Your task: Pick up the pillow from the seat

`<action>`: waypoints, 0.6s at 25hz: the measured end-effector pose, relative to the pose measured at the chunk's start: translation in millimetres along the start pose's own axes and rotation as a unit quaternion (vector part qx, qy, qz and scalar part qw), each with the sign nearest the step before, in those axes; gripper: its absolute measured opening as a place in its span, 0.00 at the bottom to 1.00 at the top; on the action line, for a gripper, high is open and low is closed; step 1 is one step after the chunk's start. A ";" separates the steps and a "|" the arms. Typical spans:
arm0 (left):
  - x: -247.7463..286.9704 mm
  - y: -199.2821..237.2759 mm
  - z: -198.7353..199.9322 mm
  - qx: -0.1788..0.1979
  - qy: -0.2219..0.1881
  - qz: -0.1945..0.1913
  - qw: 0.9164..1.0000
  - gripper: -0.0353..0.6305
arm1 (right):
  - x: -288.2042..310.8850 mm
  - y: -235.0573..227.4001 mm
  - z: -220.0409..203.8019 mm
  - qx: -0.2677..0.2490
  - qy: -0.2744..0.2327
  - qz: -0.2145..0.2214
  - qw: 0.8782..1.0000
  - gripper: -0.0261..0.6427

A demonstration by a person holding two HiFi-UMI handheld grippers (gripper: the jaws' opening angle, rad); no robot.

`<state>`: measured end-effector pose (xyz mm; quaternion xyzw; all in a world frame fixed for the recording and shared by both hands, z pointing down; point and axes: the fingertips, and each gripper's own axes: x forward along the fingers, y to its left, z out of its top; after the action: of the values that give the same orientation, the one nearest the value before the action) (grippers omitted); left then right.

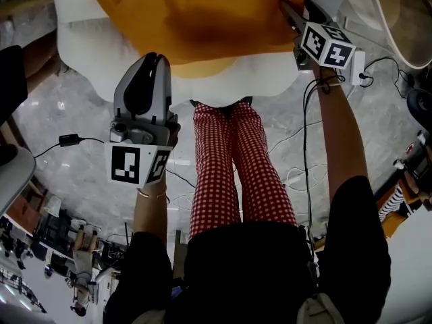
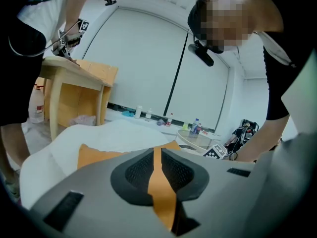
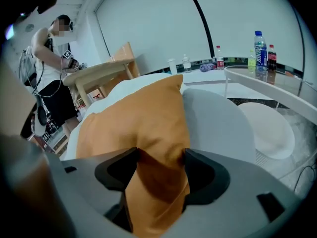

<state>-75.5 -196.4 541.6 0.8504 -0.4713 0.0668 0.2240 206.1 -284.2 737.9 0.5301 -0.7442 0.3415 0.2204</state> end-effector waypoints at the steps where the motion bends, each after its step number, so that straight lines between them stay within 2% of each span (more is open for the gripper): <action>1: -0.1 0.2 0.9 -0.003 -0.003 -0.001 1.000 0.11 | 0.6 0.9 0.4 0.000 0.000 -0.001 1.000 0.48; 4: -1.3 0.5 3.9 -0.012 -0.011 -0.006 1.000 0.11 | 1.6 4.1 2.2 0.000 -0.002 -0.003 1.000 0.48; 8: -4.3 2.2 -1.4 -0.008 -0.001 -0.001 1.000 0.11 | 0.3 5.4 1.6 -0.002 0.000 0.000 1.000 0.46; 11: -3.6 -2.6 3.2 -0.017 -0.016 -0.004 1.000 0.11 | -2.6 6.5 0.3 -0.009 -0.002 0.003 1.000 0.39; 15: -6.6 3.4 -1.0 -0.012 -0.007 -0.001 1.000 0.11 | -0.2 11.2 0.4 -0.005 -0.006 0.004 1.000 0.33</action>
<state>-81.8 -192.4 541.4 0.8484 -0.4731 0.0553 0.2309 195.6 -282.0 734.4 0.5284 -0.7491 0.3356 0.2169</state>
